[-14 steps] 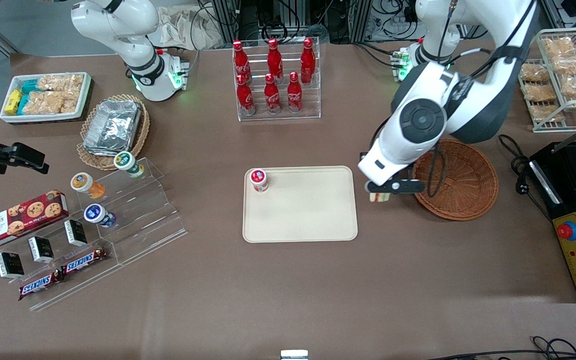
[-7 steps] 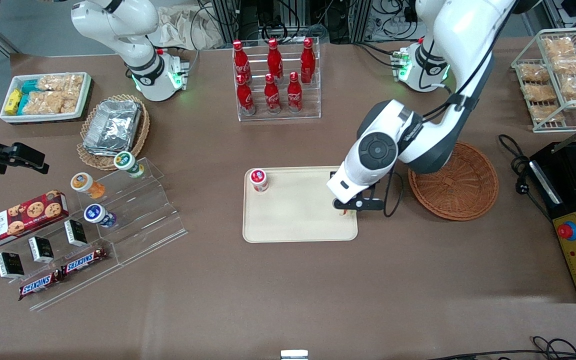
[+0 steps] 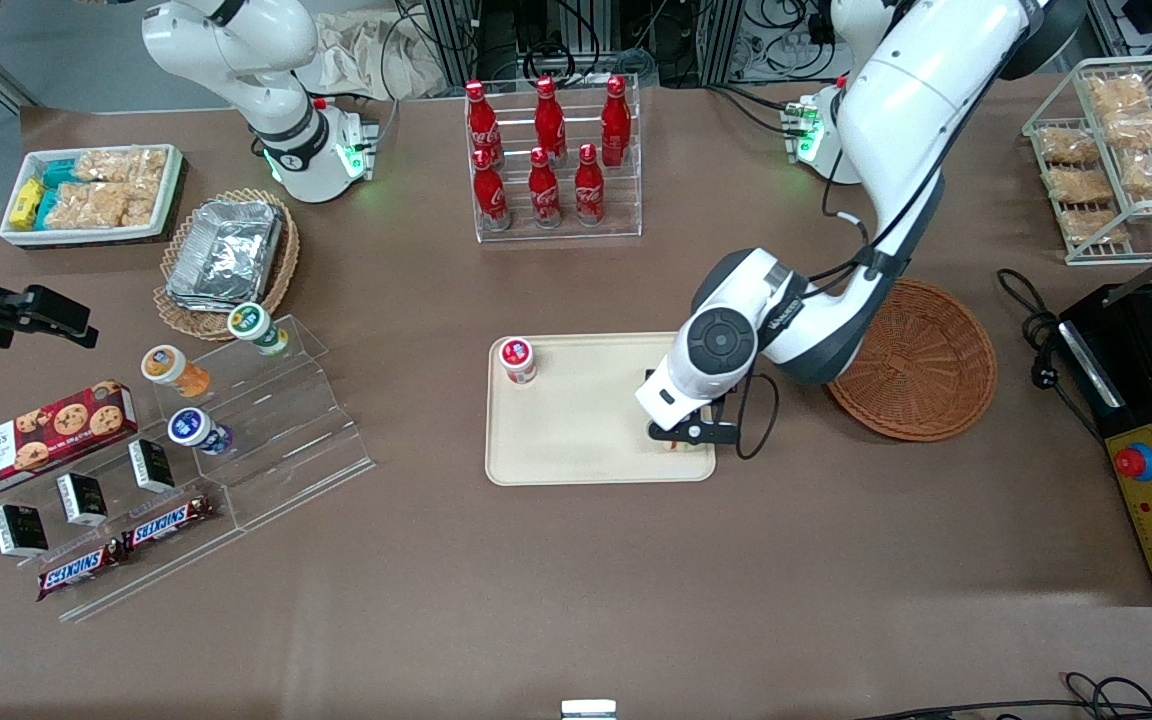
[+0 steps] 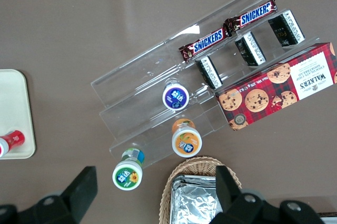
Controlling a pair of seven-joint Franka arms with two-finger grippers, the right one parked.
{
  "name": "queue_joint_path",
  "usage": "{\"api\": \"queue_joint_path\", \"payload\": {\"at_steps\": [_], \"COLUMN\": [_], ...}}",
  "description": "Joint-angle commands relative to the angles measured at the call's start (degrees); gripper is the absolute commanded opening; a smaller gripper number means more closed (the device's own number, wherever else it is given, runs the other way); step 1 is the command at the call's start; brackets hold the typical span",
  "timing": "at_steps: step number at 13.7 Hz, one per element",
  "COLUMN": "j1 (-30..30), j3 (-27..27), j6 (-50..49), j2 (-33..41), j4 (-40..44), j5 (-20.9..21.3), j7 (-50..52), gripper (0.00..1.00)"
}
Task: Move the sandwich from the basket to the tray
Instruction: 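Carry the sandwich with the left gripper over the cream tray, then lower the sandwich onto the tray and open the left gripper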
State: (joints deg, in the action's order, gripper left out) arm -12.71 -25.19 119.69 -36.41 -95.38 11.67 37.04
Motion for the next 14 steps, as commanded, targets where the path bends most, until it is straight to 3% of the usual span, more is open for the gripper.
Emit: {"api": "queue_joint_path", "payload": {"at_steps": [1, 4, 5, 6, 14], "j1": [-1.1, -1.0, -1.0, -1.0, -0.5], "j3": [0.1, 0.2, 0.2, 0.3, 0.2], "j6": [1.2, 2.4, 2.6, 2.9, 2.9], "j2": [-2.5, -3.4, -3.6, -3.8, -2.3], "j4": [2.2, 2.2, 2.2, 2.2, 3.4], "j5": [2.7, 2.8, 3.4, 4.8, 4.3], "j7": [2.9, 2.8, 2.8, 2.9, 6.9], "gripper": [0.00, 0.04, 0.36, 0.99, 1.00]}}
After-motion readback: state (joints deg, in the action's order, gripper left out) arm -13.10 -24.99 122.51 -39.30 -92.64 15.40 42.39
